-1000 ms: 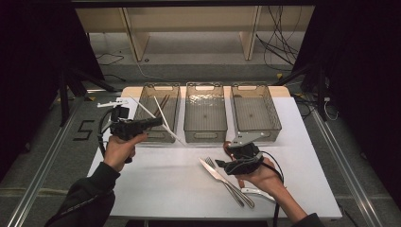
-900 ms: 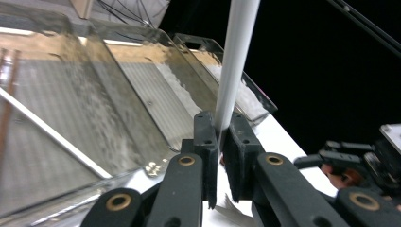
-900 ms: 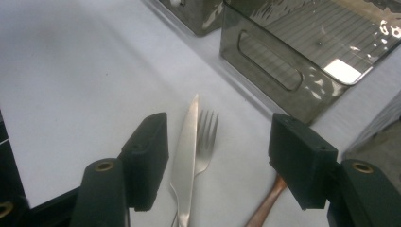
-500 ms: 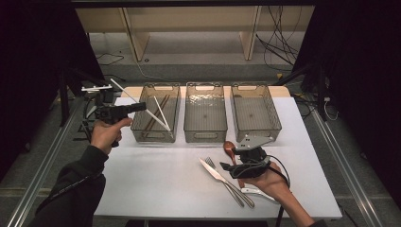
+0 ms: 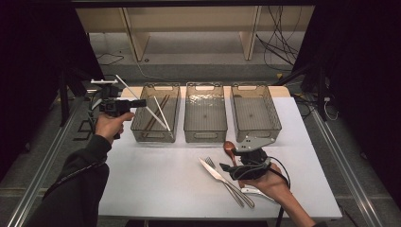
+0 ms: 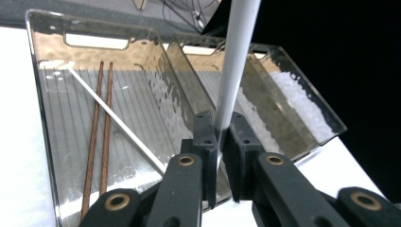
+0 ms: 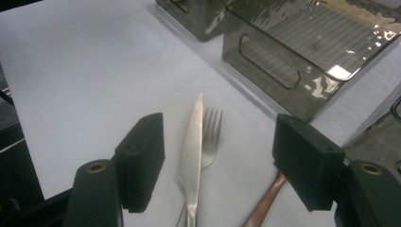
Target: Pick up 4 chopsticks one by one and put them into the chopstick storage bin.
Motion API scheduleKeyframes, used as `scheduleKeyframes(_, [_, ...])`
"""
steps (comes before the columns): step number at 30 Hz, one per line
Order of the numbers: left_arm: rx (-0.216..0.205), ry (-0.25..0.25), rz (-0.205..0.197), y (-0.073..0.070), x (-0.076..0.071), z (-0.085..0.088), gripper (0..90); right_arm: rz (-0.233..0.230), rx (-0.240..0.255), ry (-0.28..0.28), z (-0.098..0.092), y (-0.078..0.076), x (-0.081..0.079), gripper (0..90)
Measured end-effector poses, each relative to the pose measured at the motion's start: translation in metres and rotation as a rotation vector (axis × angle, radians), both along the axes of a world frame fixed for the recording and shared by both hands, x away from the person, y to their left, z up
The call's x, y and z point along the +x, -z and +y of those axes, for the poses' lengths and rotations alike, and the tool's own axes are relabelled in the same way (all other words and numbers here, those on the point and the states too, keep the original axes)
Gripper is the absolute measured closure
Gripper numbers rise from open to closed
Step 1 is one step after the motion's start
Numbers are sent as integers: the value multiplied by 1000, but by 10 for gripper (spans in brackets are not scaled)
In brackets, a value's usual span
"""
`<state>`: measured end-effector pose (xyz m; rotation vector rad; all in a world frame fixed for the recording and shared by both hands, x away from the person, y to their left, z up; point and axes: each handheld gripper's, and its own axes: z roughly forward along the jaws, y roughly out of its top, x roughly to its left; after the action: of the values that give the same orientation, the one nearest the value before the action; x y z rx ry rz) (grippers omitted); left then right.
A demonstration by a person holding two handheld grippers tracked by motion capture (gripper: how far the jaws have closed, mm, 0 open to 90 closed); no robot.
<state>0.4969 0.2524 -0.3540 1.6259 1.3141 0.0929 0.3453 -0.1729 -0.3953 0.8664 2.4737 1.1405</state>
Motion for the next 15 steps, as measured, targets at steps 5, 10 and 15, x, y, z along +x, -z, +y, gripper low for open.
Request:
scheduleKeyframes(5, [12, 1, 31, 7, 9, -5, 827, 3, -1, -3, 0, 0, 0, 356])
scheduleKeyframes(10, [27, 8, 47, 11, 12, -7, 826, 0, 1, -5, -1, 0, 0, 356])
scheduleKeyframes(15, [43, 19, 61, 13, 14, -10, 825, 0, 2, -4, -1, 0, 0, 356])
